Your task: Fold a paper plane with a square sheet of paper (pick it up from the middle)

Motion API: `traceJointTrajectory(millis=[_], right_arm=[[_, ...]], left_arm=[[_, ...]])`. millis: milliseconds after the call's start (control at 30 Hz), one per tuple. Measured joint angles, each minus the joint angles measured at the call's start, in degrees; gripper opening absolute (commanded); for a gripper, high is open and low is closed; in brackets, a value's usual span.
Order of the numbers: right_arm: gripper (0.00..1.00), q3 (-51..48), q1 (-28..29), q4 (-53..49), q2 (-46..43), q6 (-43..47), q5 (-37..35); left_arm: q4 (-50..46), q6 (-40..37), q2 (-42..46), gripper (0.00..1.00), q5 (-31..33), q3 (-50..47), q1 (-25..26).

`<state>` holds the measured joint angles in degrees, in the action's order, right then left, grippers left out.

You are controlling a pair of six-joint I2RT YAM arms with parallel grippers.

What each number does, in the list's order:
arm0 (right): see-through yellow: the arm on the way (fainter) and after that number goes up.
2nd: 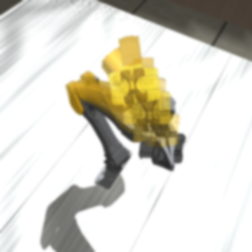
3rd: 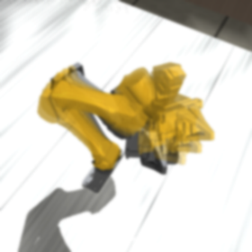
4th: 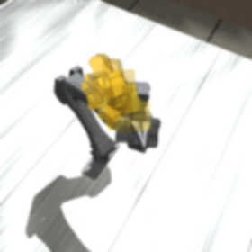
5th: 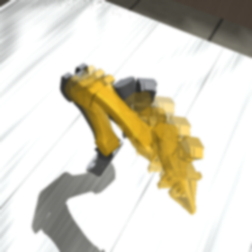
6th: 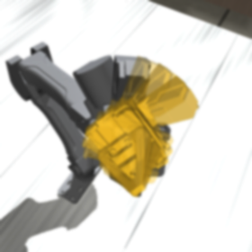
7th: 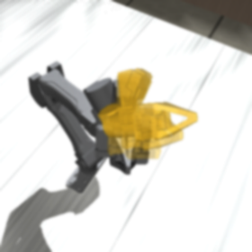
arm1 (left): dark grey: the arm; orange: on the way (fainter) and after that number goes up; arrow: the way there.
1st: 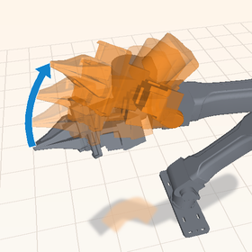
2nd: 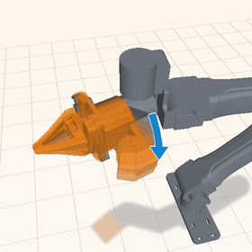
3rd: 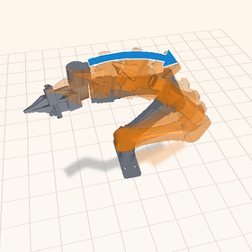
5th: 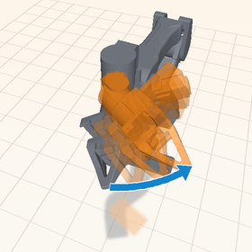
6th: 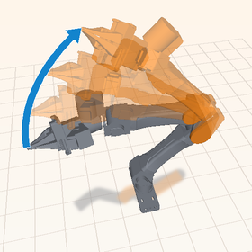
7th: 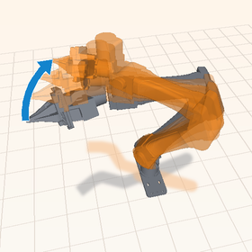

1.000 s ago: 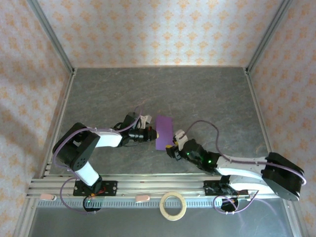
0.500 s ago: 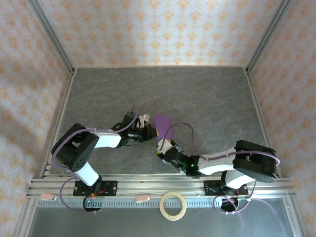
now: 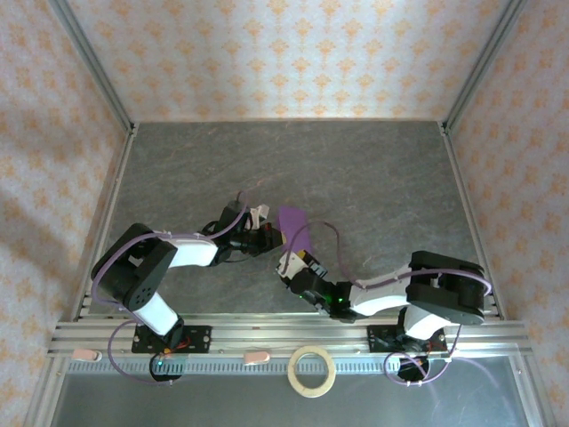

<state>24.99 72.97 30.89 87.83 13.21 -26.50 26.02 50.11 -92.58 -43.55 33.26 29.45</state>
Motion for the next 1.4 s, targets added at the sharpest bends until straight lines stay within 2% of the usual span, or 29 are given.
traceJointTrajectory(millis=[133,400,533,833,1167,1233,1300,1400], right_arm=[[0.47,0.46,0.0,1.75,1.16,0.79,-0.9],[0.28,0.74,0.0,2.69,1.97,0.96,-2.51],[0.21,0.68,0.0,3.23,1.81,0.98,-2.49],[0.19,-0.02,0.0,4.76,1.18,0.98,-2.47],[0.05,-0.02,0.0,4.74,1.14,0.92,-2.01],[0.02,-0.02,-0.02,4.74,1.14,0.76,-1.7],[0.0,-0.02,-0.07,4.72,1.14,0.76,-1.11],[0.0,-0.02,-0.44,4.57,0.92,0.02,0.94]], left_arm=[[0.0,0.0,0.0,0.0,0.0,0.0,0.0],[0.0,-0.02,0.0,0.0,0.02,0.0,0.0],[-0.02,0.0,0.0,0.0,0.02,0.0,0.0],[0.0,0.0,0.0,0.0,0.02,0.0,0.0],[-0.02,-0.02,0.0,0.01,0.02,0.0,0.0],[-0.04,-0.04,0.0,0.04,0.04,0.0,0.0],[-0.09,-0.15,0.0,0.12,0.07,0.0,0.0],[-1.25,-0.48,0.31,0.37,0.81,0.02,0.0]])
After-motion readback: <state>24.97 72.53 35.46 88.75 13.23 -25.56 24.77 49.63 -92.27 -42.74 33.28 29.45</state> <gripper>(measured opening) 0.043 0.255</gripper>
